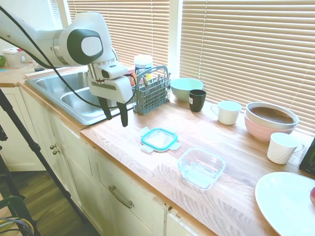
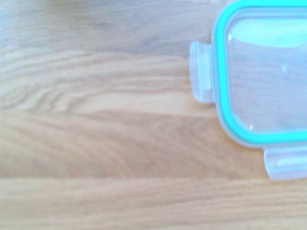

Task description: Cover the lid of the food container

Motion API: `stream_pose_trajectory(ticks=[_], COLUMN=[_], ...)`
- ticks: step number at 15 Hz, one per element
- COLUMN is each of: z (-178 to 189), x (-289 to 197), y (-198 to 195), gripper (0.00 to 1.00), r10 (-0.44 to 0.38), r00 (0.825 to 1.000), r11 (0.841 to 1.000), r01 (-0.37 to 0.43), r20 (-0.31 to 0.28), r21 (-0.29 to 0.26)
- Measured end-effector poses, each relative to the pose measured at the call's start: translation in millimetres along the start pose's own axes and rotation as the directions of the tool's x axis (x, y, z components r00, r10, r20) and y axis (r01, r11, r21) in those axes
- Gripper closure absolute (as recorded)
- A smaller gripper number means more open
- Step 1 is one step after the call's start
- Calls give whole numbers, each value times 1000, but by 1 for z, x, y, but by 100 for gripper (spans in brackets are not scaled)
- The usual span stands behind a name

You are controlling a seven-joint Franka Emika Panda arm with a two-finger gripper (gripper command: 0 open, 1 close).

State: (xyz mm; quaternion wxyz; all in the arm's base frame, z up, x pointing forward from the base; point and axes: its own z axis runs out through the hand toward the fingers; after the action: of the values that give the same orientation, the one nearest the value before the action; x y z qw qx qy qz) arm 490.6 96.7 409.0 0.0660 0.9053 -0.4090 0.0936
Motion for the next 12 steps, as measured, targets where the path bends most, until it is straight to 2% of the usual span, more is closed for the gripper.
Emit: stream_pose_trajectory(ticks=[4,12], z=[13,41], x=[21,49], y=[-39,-82], gripper=[0,0], r10=[56,61], r00=[994,991], r11=[996,987], r01=[-62,-78], r20=[-92,-116], r21=[-64,-144])
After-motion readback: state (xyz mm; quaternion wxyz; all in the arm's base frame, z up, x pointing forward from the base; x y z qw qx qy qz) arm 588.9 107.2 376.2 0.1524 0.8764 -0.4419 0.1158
